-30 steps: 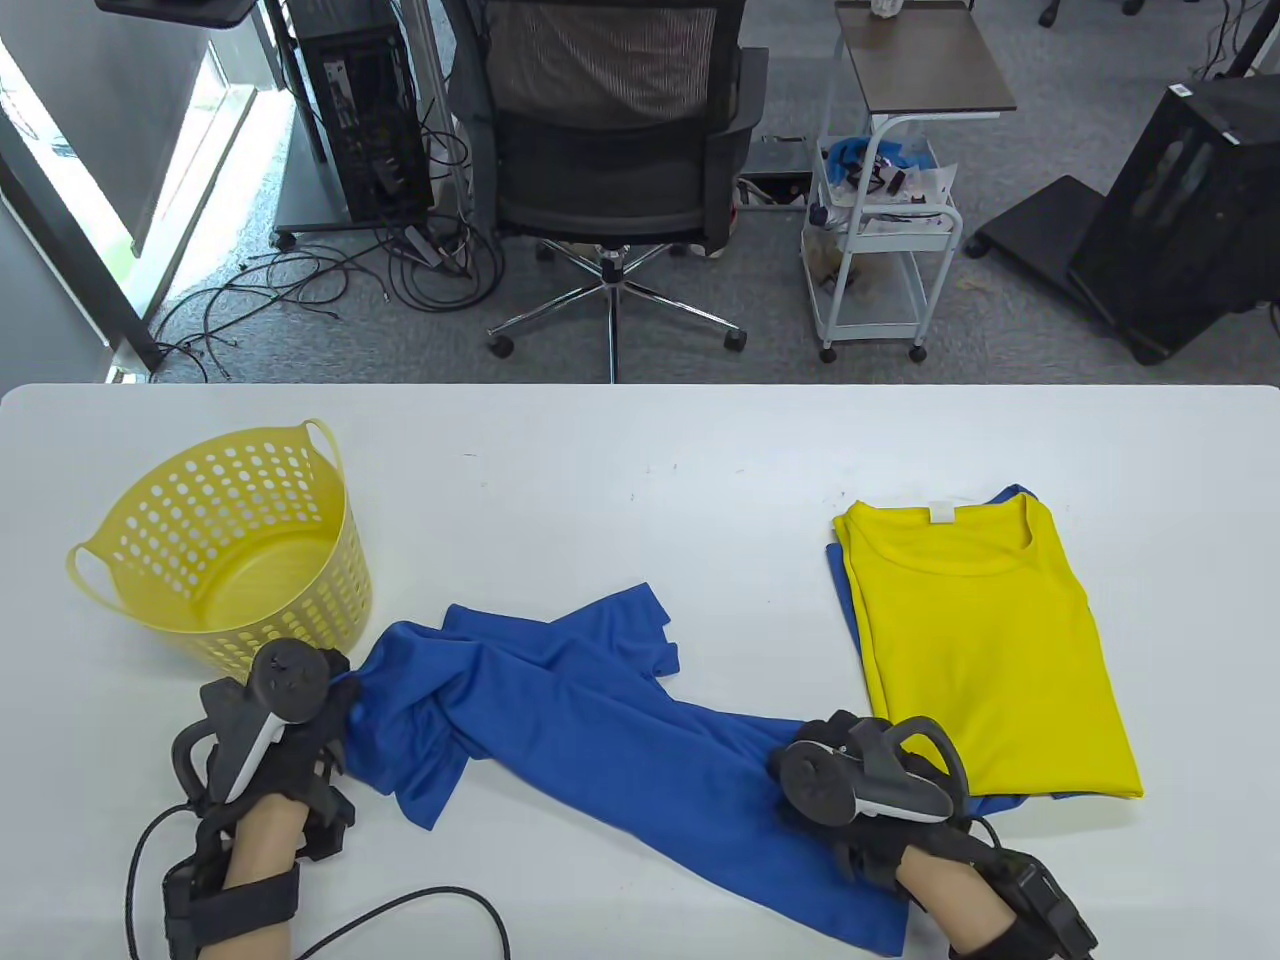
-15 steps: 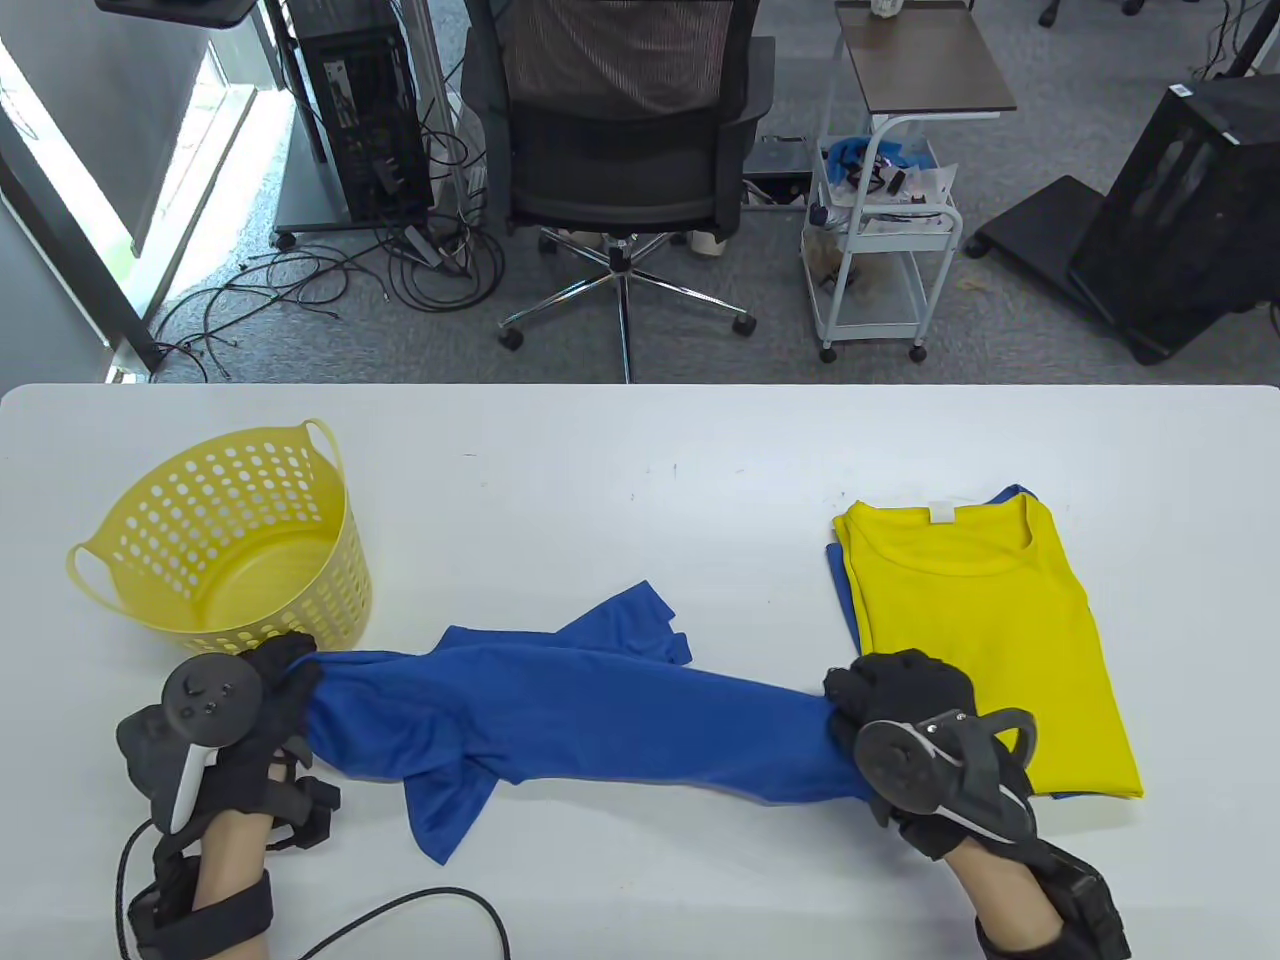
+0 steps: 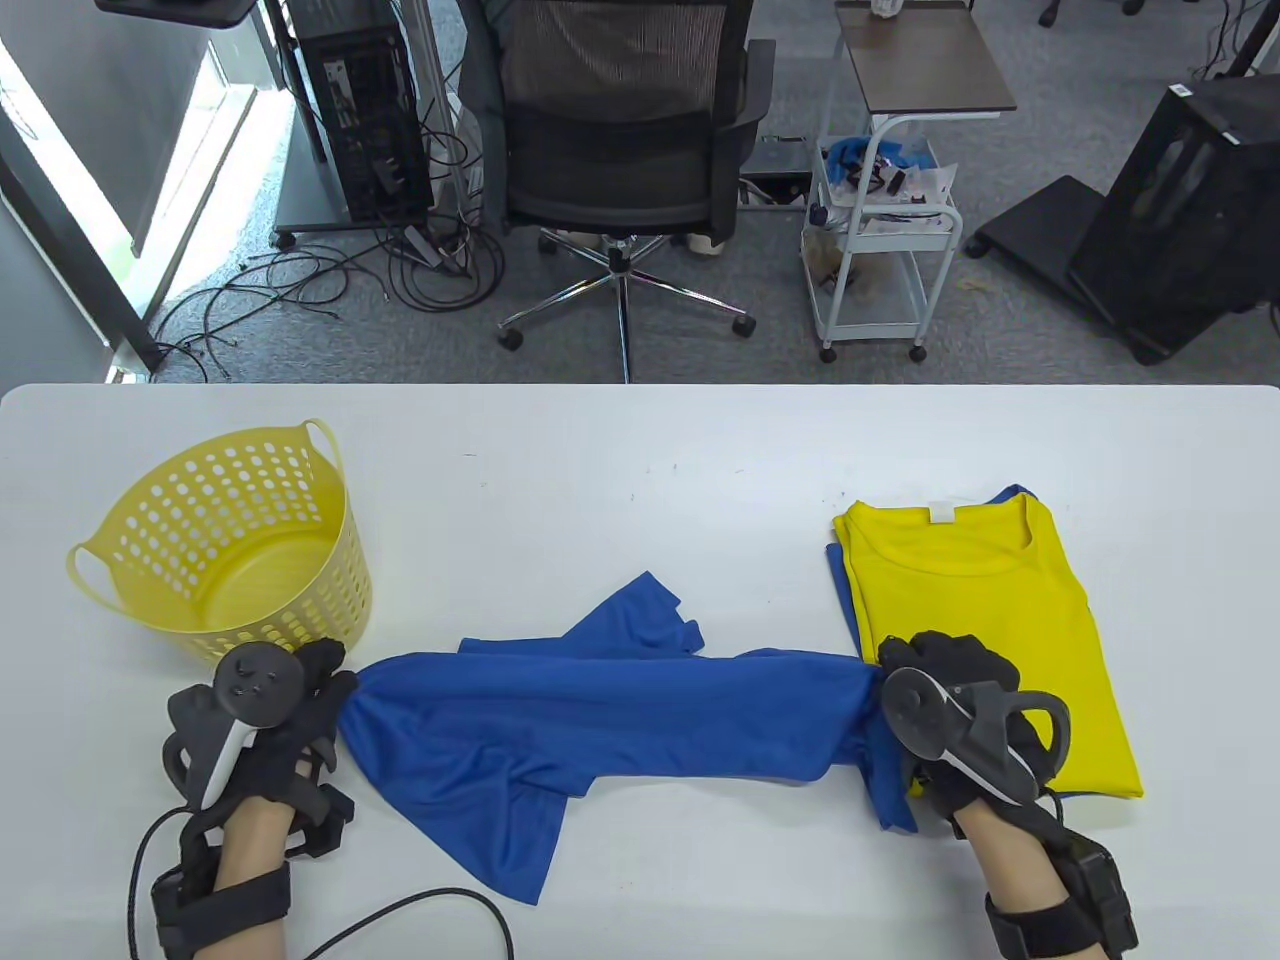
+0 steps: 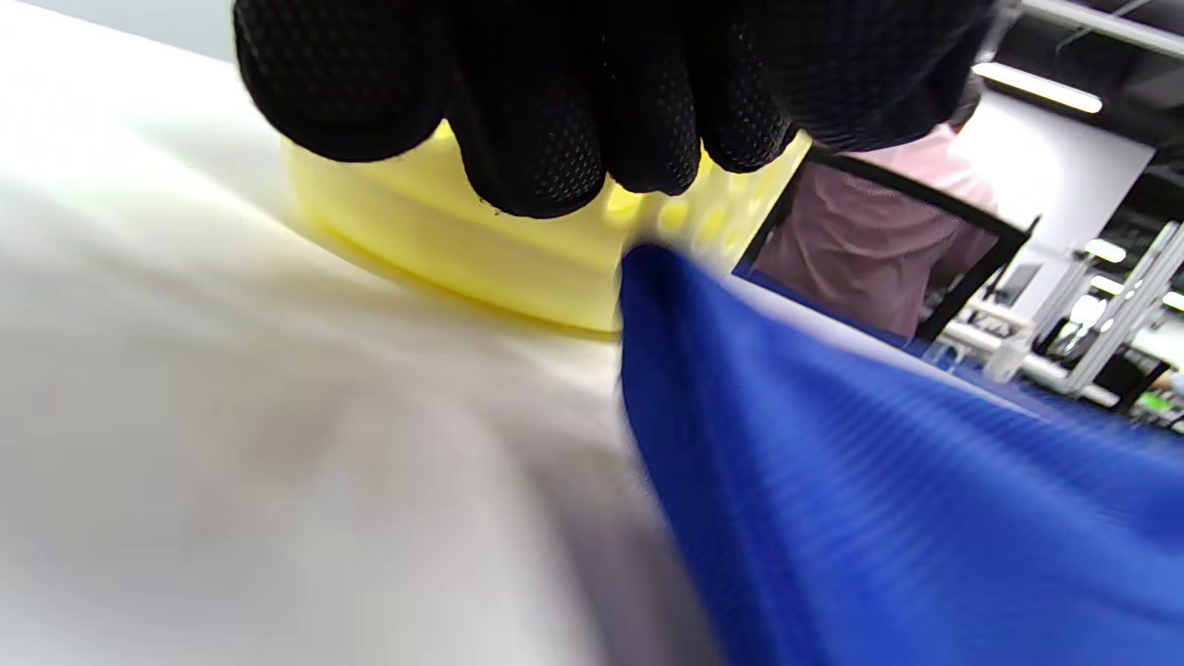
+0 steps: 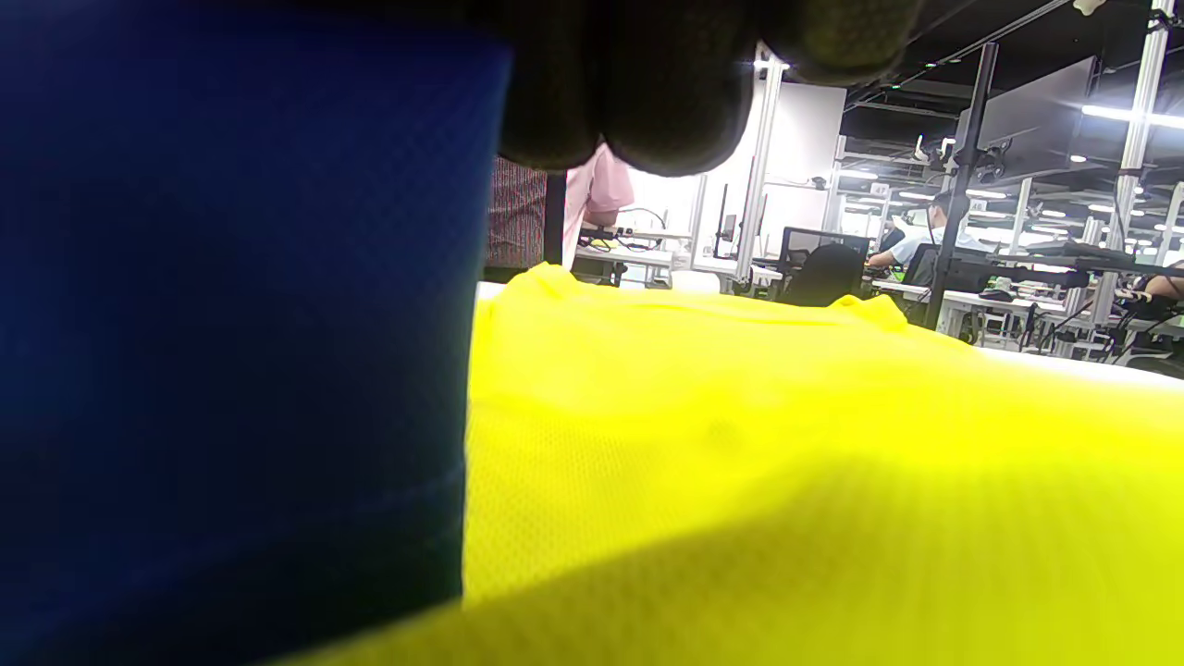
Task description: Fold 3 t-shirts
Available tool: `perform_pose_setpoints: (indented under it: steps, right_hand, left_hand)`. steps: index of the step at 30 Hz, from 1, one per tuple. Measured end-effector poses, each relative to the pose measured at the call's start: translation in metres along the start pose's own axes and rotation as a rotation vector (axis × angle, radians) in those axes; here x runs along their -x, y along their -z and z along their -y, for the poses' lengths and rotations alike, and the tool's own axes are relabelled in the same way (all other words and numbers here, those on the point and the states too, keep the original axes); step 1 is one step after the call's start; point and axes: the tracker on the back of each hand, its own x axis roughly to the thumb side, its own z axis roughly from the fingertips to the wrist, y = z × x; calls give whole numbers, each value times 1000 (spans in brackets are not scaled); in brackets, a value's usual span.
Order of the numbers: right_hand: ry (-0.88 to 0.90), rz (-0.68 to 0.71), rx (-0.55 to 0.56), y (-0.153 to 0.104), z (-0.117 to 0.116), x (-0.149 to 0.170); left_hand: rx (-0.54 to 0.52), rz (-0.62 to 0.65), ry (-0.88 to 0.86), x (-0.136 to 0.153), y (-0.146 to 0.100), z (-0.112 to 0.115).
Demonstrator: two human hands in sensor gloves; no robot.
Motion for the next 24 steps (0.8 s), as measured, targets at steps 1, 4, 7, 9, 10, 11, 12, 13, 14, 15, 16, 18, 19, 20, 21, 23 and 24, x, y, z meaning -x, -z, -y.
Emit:
perform_pose_setpoints:
  steps: [1, 4, 7, 9, 10, 11, 12, 13, 14, 15, 16, 18, 19, 20, 21, 23, 24]
  right_hand:
    - [13, 1, 5, -1, 2, 1]
    - [42, 8, 17, -5, 7, 4]
    - [51, 20, 24, -7, 8, 3]
    - [50, 31, 19, -7, 8, 2]
    - [53, 34, 18, -7, 8, 2]
    - [57, 36, 15, -8, 7, 1]
    - [63, 38, 15, -8, 7, 2]
    - [70, 40, 14, -8, 6, 2]
    - [71, 39, 13, -8, 6, 3]
    - [73, 38, 11, -8, 6, 3]
    - [77, 36, 5, -8, 5, 5]
    - [87, 29, 0, -8, 4, 7]
    - [92, 28, 0, -8, 4, 7]
    - [94, 26, 1, -8, 4, 8]
    - [94, 26, 2, -9, 5, 8]
    - [95, 25, 9, -9, 6, 8]
    - [98, 25, 11, -9, 6, 8]
  left_hand:
    - [-1, 7, 0, 2, -3, -2]
    - [57, 37, 35, 1, -5, 2]
    - [137, 42, 155, -5, -4, 17]
    - [187, 34, 268, -10, -2, 28]
    - [218, 13, 326, -12, -1, 34]
    - [238, 4, 358, -13, 0, 38]
    - [258, -9, 378, -13, 1, 41]
    - [298, -31, 403, -13, 1, 45]
    - [312, -36, 415, -14, 1, 46]
    - [297, -31, 421, -14, 1, 45]
    - [284, -25, 423, -14, 2, 46]
    - [275, -29, 423, -12, 2, 45]
    - [271, -25, 418, -12, 2, 44]
    - [263, -17, 406, -11, 2, 44]
    - [256, -13, 398, -10, 2, 44]
    - [228, -4, 388, -11, 2, 43]
    - [217, 0, 379, -11, 3, 43]
